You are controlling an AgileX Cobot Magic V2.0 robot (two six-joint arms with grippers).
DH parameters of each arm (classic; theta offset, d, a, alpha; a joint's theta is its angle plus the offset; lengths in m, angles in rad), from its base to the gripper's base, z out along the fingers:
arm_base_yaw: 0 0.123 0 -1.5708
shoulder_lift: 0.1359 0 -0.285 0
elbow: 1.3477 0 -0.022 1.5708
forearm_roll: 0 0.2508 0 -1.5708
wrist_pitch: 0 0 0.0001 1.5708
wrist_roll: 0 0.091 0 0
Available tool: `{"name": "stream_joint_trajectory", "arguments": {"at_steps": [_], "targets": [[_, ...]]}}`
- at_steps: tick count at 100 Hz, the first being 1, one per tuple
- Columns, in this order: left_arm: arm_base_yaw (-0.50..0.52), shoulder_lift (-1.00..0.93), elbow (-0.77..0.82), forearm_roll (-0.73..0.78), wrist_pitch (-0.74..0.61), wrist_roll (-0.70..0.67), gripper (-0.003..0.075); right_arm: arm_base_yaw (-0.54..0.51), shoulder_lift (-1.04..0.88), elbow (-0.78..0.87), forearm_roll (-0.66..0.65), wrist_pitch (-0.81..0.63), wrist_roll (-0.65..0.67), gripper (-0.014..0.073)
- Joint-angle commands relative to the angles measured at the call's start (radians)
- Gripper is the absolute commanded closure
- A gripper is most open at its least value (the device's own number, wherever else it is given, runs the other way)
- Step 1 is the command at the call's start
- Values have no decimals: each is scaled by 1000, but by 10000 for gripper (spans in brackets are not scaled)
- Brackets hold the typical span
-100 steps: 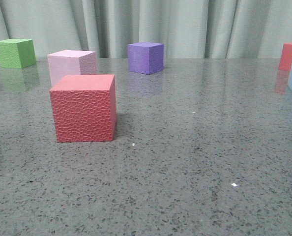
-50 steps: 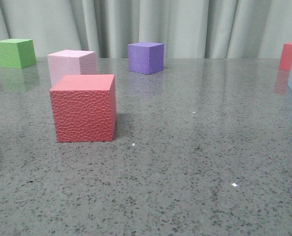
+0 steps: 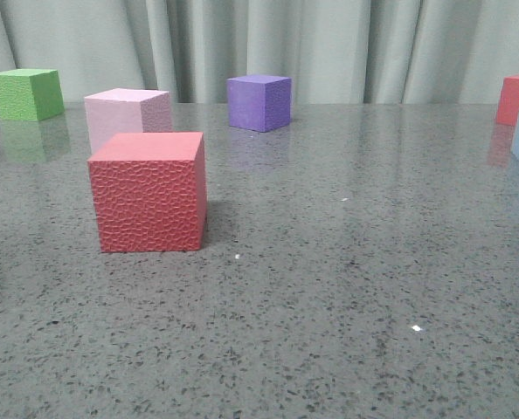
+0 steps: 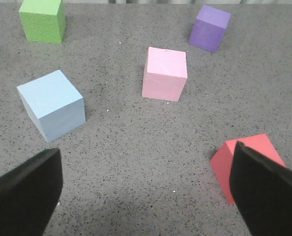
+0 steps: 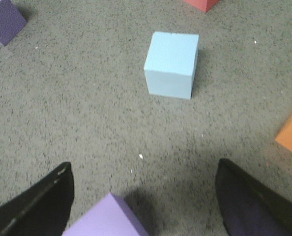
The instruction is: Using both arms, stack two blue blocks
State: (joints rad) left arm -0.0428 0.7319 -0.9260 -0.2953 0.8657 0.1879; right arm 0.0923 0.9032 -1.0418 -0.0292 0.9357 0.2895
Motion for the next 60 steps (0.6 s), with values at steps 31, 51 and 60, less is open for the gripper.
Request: {"name": "stream_joint_trajectory", "arguments": {"at_steps": [31, 51, 60], "targets": [[-9, 4, -36, -28, -63, -9, 68, -2, 373, -331, -17, -23, 12, 3], [-9, 4, -36, -28, -63, -9, 68, -2, 531, -477, -29, 42, 12, 3], [-9, 4, -36, -28, -63, -9, 68, -2, 580, -515, -48, 68, 12, 3]]}}
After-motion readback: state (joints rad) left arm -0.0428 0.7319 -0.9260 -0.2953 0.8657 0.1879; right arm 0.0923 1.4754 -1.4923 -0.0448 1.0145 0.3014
